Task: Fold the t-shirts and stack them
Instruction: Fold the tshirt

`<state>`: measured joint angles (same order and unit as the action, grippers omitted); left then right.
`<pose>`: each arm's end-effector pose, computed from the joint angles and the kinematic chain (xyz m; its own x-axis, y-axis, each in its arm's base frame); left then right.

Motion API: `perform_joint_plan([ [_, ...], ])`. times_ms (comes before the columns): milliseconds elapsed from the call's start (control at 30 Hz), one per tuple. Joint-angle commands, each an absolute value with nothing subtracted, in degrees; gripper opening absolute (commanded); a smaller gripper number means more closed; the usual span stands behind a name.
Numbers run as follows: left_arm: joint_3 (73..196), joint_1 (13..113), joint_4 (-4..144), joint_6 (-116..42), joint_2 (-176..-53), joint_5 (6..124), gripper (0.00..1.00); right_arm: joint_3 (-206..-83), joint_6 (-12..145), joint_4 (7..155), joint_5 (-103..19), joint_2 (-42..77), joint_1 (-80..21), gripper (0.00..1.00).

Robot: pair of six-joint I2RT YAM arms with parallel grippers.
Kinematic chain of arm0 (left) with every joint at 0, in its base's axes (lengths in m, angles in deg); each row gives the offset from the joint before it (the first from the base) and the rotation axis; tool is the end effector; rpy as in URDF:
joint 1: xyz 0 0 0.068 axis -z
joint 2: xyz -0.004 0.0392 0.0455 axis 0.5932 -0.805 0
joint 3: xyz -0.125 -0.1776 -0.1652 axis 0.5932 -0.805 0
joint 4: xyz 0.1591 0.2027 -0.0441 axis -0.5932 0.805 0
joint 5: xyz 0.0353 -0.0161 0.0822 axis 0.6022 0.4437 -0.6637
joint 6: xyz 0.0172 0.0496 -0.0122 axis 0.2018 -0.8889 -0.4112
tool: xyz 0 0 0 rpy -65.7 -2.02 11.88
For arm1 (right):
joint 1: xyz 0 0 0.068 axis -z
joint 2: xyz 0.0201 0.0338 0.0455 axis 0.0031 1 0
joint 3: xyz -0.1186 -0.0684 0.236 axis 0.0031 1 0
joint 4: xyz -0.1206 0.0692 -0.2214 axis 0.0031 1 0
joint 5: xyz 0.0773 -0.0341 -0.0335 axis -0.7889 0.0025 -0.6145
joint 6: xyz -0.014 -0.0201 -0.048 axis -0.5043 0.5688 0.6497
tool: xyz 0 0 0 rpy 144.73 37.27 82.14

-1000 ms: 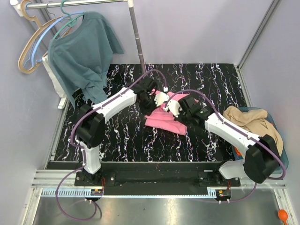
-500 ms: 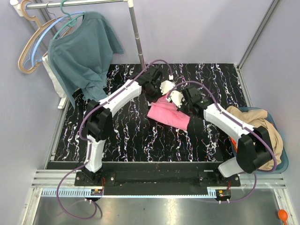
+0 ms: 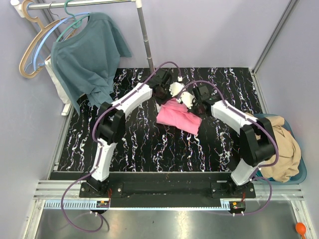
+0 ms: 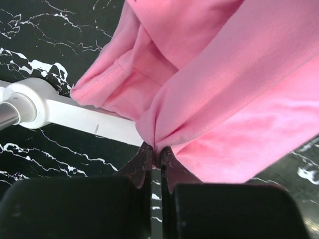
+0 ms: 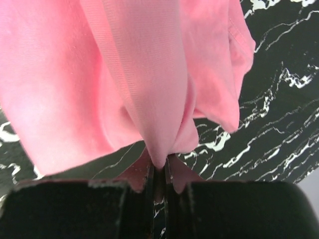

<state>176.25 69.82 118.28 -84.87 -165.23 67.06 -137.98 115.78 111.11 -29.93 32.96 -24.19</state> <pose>0.4017 -0.2730 0.2366 -0.2146 0.8331 -0.5097 0.9210 0.3463 0.1783 0.3226 0.1407 0.2236 -0.3241 -0.8820 -0.3422 -0.7949 0.4500 -0.4069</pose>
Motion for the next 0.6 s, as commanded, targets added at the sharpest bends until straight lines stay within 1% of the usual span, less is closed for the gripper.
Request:
perform_joint_plan([
  [0,179.5,69.6,116.5,-87.9,-167.7,63.6,0.00,-142.3,115.9,105.9,-28.7,36.8,-21.9,0.00],
  [167,180.1,69.2,111.8,-86.8,-168.9,61.9,0.00,-144.1,116.1,104.8,-28.1,39.5,-20.7,0.00],
  [200,180.0,69.2,111.1,-86.3,-169.3,61.9,0.02,-144.2,116.1,104.6,-28.0,39.9,-20.7,0.00],
  [300,180.1,69.3,108.7,-85.2,-170.0,61.0,0.15,-144.8,115.7,103.7,-26.8,40.7,-20.2,0.00],
  [400,180.3,69.3,106.4,-84.4,-170.7,59.9,0.25,-145.7,115.2,102.5,-24.2,41.8,-20.0,0.06],
  [433,180.5,69.3,106.1,-84.2,-171.0,59.7,0.29,-146.0,115.2,102.4,-23.1,42.0,-20.0,0.08],
  [467,180.7,69.3,105.5,-84.0,-171.2,59.2,0.33,-146.6,114.8,102.0,-22.6,42.2,-19.8,0.15],
  [500,180.9,69.5,105.3,-83.8,-171.4,59.0,0.36,-146.8,114.7,101.9,-22.2,42.6,-19.7,0.18],
  [533,180.9,69.5,105.0,-83.7,-171.6,58.6,0.43,-147.2,114.6,101.7,-21.1,42.9,-19.6,0.22],
  [567,180.8,69.6,104.2,-83.6,-171.6,58.1,0.47,-148.0,114.4,101.4,-20.7,43.3,-19.5,0.25],
])
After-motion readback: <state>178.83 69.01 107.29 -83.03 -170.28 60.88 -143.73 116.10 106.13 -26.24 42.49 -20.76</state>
